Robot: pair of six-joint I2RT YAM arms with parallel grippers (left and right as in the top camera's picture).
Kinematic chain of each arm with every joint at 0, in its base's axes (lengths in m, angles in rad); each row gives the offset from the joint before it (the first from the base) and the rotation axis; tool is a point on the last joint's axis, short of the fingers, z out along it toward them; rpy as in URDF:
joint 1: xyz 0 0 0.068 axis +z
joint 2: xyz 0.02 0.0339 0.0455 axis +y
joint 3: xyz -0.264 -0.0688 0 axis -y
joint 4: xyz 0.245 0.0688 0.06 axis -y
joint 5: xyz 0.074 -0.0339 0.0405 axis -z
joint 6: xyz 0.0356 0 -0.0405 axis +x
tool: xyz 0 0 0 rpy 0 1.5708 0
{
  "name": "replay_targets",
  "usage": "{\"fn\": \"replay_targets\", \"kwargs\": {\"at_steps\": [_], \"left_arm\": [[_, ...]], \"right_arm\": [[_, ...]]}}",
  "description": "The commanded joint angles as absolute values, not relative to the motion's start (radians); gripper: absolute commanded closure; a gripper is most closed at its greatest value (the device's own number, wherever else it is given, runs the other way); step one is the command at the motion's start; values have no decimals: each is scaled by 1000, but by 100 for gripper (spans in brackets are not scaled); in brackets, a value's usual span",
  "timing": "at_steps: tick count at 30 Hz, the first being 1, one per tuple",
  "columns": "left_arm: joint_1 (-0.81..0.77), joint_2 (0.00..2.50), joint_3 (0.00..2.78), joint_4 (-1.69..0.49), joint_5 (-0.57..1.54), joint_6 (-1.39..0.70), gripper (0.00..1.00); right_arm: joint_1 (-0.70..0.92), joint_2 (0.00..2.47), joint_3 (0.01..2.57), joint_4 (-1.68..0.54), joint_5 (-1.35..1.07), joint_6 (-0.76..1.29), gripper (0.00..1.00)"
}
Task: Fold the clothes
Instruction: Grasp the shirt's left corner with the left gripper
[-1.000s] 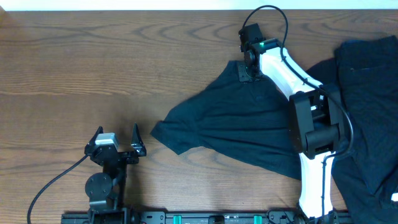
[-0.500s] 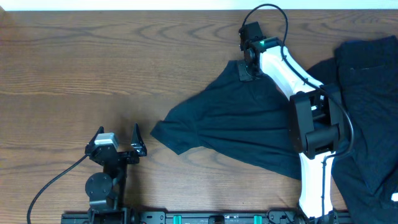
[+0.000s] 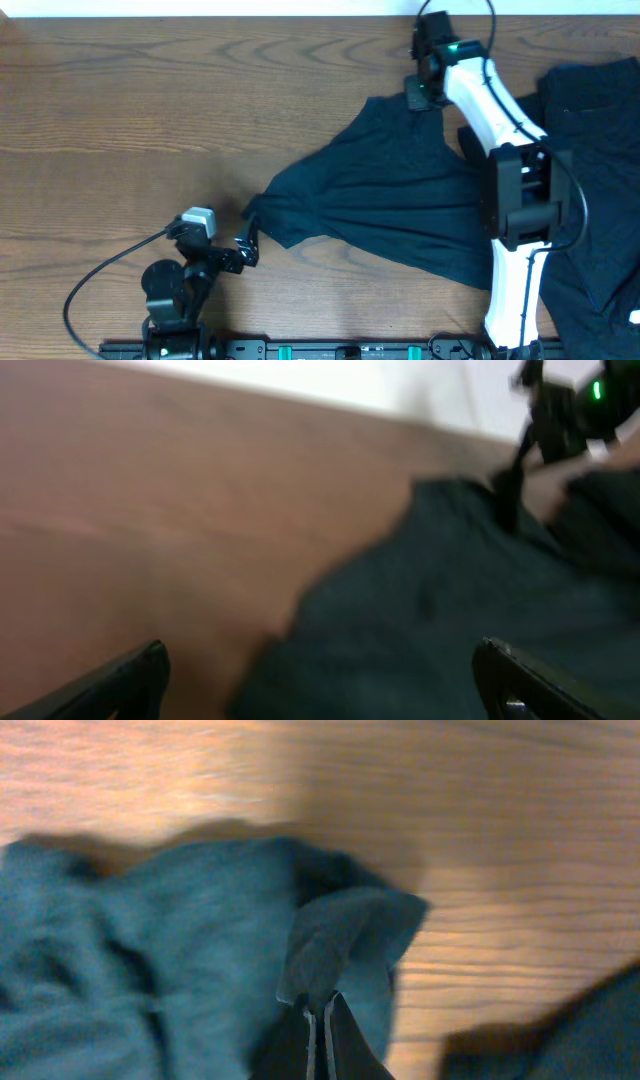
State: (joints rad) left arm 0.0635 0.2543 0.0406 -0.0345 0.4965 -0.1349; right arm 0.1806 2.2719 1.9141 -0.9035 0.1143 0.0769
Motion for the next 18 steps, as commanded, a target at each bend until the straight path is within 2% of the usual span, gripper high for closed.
{"fn": "replay_targets", "kwargs": {"at_steps": [1,12,18], "left_arm": [[59,355,121,-49,617,-144,2],[51,923,477,-186,622,-144,2],[-62,1161,604,-182,616,-73,2]], "right_arm": [[137,2281,1933,-893,130,-15,99],[30,2282,1932,-803,62,-51,99],[8,2284,1932,-742,68,-62,99]]}}
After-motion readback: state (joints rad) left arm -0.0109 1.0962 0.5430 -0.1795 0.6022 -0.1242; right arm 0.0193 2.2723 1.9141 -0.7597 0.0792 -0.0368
